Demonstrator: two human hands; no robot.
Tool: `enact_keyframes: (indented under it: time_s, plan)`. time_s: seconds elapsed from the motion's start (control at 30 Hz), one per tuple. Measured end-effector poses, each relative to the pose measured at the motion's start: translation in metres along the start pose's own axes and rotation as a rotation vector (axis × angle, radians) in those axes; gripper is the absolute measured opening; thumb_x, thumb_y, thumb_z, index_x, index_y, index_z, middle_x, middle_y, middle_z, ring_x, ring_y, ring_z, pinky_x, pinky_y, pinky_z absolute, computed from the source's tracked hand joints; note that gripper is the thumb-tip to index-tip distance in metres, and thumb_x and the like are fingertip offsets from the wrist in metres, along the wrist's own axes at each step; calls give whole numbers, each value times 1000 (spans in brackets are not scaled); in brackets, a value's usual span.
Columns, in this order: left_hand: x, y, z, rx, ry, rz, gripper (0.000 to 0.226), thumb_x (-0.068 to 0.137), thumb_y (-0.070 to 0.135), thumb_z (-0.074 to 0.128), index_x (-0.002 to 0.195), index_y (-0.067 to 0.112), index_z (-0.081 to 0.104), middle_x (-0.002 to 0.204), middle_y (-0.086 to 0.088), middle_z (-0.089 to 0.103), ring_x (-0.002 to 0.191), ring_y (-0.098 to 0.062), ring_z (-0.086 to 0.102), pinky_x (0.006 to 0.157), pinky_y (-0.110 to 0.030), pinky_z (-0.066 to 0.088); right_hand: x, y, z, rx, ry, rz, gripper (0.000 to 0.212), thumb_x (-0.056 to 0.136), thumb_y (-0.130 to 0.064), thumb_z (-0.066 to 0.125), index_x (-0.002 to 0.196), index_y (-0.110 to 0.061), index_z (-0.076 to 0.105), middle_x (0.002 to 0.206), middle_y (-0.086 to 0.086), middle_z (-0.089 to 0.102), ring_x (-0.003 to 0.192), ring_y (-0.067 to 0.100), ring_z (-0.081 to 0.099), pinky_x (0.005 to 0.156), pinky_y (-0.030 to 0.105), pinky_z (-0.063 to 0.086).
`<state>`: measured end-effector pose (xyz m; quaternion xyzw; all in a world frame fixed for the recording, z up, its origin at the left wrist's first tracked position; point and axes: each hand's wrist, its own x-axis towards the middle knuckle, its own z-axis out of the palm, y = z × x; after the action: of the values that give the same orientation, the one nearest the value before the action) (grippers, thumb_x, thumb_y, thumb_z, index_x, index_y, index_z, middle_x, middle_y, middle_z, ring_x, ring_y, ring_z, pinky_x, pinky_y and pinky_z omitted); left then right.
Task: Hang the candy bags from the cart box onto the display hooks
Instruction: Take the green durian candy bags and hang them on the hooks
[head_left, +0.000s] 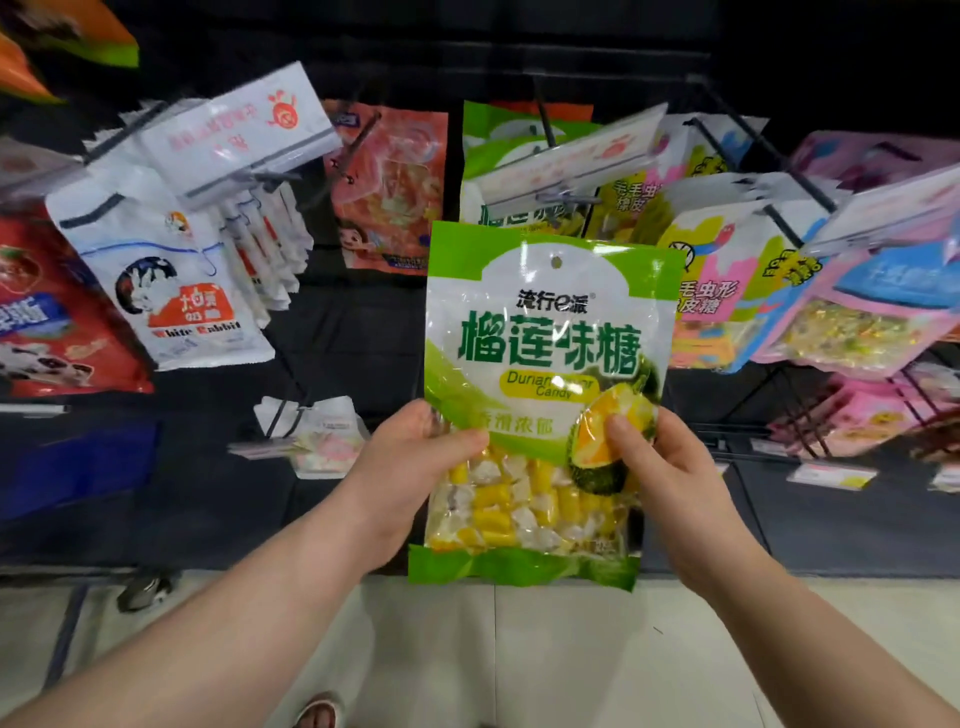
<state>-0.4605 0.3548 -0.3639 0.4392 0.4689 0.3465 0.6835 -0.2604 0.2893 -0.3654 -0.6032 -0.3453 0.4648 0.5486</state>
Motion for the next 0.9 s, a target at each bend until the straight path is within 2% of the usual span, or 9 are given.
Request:
enact_keyframes:
  time_s: [0.1, 0.23, 0.3, 0.37, 0.43, 0.63, 0.77, 0.87, 0.9]
  plan:
    - [5, 5, 6, 18, 22, -5, 13, 84, 4, 67, 85, 14, 58, 81, 1, 71, 83, -17, 68, 72, -30, 54, 6, -3, -3, -17, 24, -19, 15, 87, -34, 60, 96, -24, 66, 88, -11, 75, 82, 5, 71, 61, 15, 53]
    - [9, 12, 10, 5, 38, -28, 13, 84, 5, 66, 91, 12, 59, 90, -6, 70, 88, -22, 68, 75, -34, 54, 15, -4, -3, -61, 53, -51, 12, 88, -35, 60, 95, -29, 66, 91, -12, 75, 85, 5, 70, 67, 16, 53]
    - [10, 14, 10, 6, 54, -51, 16, 85, 6, 67, 98, 8, 59, 101, -16, 69, 98, -31, 67, 85, -45, 54, 18, -4, -2, -62, 54, -58, 13, 88, -36, 60, 96, -28, 66, 91, -12, 75, 86, 6, 70, 68, 18, 53]
    - [11, 15, 11, -10, 62, -68, 28, 85, 6, 67, 110, 1, 57, 116, -25, 65, 110, -40, 62, 98, -56, 47, 21, -4, -2, -65, 57, -46, 15, 89, -36, 60, 99, -27, 66, 93, -10, 75, 87, 8, 71, 74, 26, 54]
    - [13, 16, 11, -14, 62, -73, 34, 85, 6, 67, 116, -1, 55, 119, -25, 64, 113, -41, 61, 101, -59, 44, 24, -5, -2, -71, 64, -38, 16, 89, -36, 60, 100, -26, 66, 92, -8, 75, 87, 9, 71, 76, 30, 54]
    - [20, 17, 9, -18, 48, -67, 29, 85, 8, 67, 113, 5, 59, 115, -19, 68, 110, -36, 64, 102, -58, 44, 31, -7, -1, -101, 69, -59, 13, 91, -36, 58, 96, -27, 66, 83, -11, 74, 75, 5, 70, 65, 23, 51]
    - [22, 19, 9, -21, 42, -67, 31, 84, 8, 68, 114, 5, 59, 114, -18, 69, 108, -35, 65, 98, -58, 47, 33, -9, 0, -123, 90, -60, 14, 90, -40, 59, 93, -29, 65, 79, -8, 73, 72, 9, 69, 49, 17, 49]
    - [24, 20, 9, -5, 45, -72, 31, 83, 8, 69, 113, 6, 59, 114, -18, 69, 107, -36, 65, 97, -59, 47, 35, -10, -1, -115, 106, -27, 15, 89, -40, 60, 94, -28, 66, 90, -1, 73, 87, 23, 70, 70, 36, 56]
    - [24, 21, 9, -1, 48, -74, 30, 84, 8, 69, 112, 7, 59, 114, -18, 69, 107, -36, 65, 97, -59, 48, 34, -10, -1, -114, 108, -21, 14, 89, -40, 60, 93, -28, 66, 91, 0, 73, 89, 25, 70, 71, 39, 55]
